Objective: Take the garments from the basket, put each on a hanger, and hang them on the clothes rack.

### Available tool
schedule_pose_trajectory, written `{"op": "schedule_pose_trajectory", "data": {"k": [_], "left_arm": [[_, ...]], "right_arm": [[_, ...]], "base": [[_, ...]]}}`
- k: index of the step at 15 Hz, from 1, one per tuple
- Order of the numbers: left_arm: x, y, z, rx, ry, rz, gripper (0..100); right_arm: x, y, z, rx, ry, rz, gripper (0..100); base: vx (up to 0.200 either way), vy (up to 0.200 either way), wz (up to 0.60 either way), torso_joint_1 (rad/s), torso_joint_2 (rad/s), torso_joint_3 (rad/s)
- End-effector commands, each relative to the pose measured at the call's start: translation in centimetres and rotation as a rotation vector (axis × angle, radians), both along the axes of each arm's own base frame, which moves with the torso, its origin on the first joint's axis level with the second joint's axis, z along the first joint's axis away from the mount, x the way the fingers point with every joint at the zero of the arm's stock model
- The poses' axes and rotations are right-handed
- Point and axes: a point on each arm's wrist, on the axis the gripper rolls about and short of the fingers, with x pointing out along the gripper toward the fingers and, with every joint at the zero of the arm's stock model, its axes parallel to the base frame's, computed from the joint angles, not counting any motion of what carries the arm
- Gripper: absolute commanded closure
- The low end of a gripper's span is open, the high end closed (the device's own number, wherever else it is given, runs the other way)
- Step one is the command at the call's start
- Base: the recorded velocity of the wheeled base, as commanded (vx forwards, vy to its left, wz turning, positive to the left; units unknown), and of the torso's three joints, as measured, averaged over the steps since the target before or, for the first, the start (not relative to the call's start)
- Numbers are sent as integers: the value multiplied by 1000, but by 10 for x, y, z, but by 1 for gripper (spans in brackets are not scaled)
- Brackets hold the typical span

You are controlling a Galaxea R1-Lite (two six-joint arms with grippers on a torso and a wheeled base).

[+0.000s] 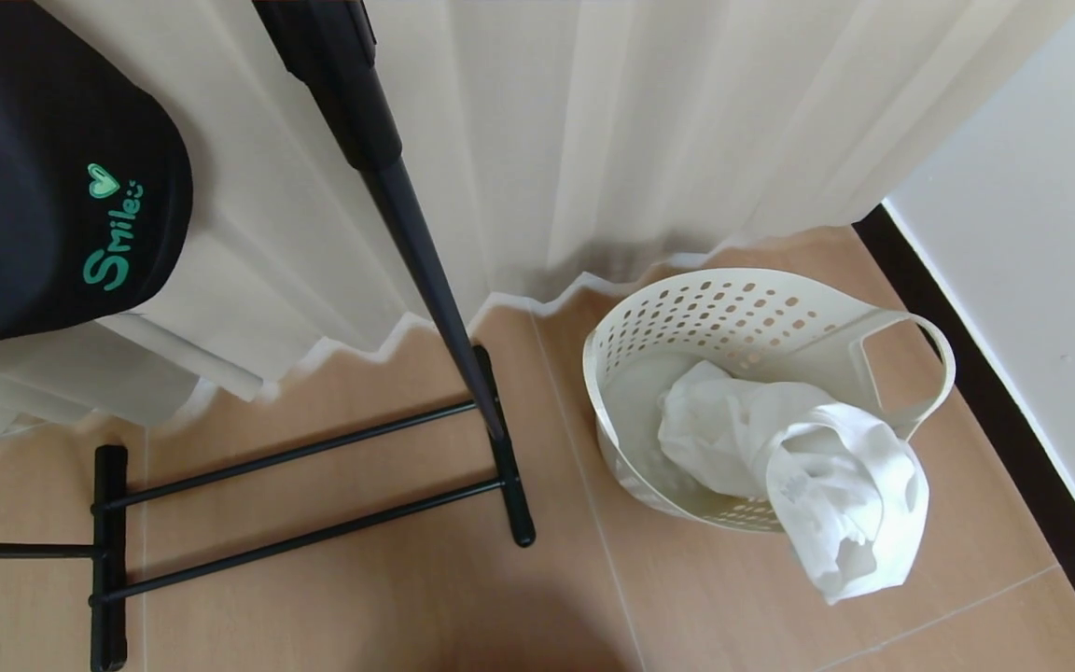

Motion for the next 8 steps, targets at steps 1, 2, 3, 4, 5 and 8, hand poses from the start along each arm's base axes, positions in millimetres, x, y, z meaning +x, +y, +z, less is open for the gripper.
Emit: {"op": "schedule_pose_trajectory", "data": {"k": [1,2,3,4,5,8], "left_arm": [[0,0,0,-6,-3,2,0],[0,0,0,-6,-3,5,0],[0,0,0,-8,-3,7,0],[0,0,0,-11,-4,7,0],[0,0,0,-13,-2,6,0],[0,0,0,-11,-2,5,0]], "right_arm": [[5,0,2,-12,55,0,0],[7,0,6,-22,78,7,0],[10,0,12,-27,94,10,0],[17,0,29,-33,136,29,0],[24,0,38,-45,171,45,0],[44,0,49,-253,261,93,0]], "base": [[0,0,0,-2,-2,-80],[0,0,0,0,0,0],[0,0,0,0,0,0],[0,0,0,0,0,0],[0,0,0,0,0,0],[0,0,0,0,0,0]]}}
